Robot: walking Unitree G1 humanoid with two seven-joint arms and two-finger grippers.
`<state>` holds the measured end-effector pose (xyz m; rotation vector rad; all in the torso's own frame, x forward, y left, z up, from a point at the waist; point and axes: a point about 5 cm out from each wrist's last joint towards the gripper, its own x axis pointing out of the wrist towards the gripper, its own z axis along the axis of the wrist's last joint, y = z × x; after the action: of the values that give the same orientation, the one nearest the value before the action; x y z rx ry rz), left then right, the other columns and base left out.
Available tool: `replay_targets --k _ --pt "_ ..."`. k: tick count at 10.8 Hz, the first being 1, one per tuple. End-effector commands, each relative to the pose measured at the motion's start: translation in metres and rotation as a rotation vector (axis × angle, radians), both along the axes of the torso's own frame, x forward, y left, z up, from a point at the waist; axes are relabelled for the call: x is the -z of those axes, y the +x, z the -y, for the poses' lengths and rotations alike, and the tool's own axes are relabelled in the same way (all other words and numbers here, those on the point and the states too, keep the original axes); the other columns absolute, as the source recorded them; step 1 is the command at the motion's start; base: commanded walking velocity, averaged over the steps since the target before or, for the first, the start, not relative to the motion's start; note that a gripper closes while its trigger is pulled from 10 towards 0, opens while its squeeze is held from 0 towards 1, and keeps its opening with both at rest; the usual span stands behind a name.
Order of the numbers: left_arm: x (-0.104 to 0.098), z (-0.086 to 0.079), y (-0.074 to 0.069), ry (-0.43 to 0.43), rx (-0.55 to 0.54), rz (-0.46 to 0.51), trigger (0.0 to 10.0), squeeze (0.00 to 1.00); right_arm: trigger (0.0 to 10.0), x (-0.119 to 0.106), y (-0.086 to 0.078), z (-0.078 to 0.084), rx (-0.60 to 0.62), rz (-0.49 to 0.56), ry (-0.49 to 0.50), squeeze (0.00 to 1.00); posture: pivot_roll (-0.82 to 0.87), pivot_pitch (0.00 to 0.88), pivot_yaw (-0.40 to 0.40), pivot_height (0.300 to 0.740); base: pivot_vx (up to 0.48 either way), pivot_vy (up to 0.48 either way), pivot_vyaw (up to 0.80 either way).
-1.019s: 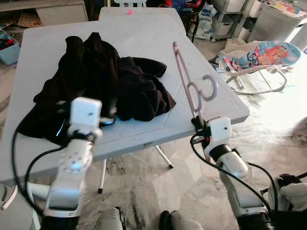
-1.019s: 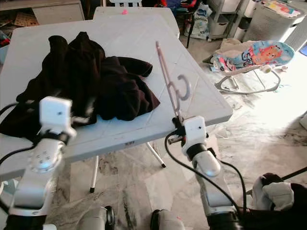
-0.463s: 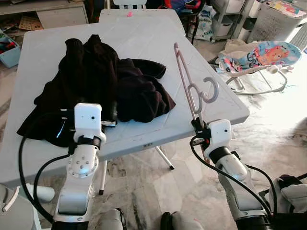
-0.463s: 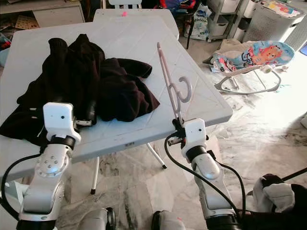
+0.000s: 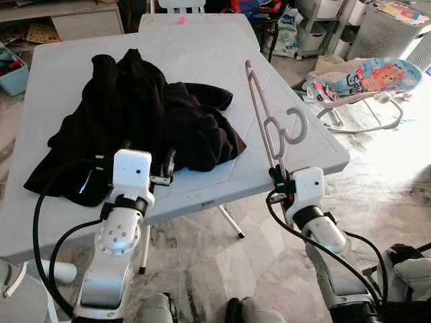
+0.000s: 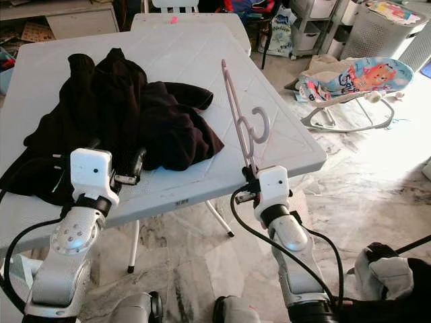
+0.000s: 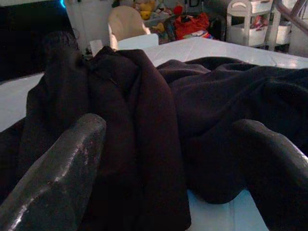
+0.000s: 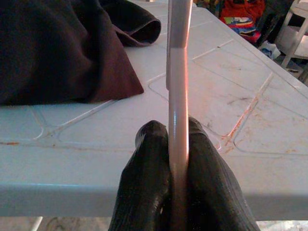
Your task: Hang hanger
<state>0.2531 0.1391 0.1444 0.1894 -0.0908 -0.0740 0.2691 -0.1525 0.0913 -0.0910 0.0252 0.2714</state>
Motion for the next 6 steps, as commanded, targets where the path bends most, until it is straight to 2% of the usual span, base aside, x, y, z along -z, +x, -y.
replay_targets --k 1,3,6 --pt "0.0041 -0.0003 -0.0024 0.023 0.003 -0.006 10.0 0.0 10.0 0.0049 -0.002 0.0004 0.015 -0.027 0.004 0.0 -0.03 0.072 -0.013 0.74 0.0 0.0 0.0" --pt "0.0085 -0.0062 -0.0092 0.04 0.009 -0.014 10.0 0.0 10.0 0.0046 -0.0026 0.008 0.035 -0.022 -0.007 0.0 -0.03 0.076 -0.013 0.74 0.0 0.0 0.0" --pt "0.0063 -0.0012 -0.0067 0.036 0.015 0.002 10.0 0.0 10.0 0.0018 0.0006 0.0048 0.033 -0.014 -0.005 0.0 -0.03 0.077 -0.015 0.74 0.0 0.0 0.0"
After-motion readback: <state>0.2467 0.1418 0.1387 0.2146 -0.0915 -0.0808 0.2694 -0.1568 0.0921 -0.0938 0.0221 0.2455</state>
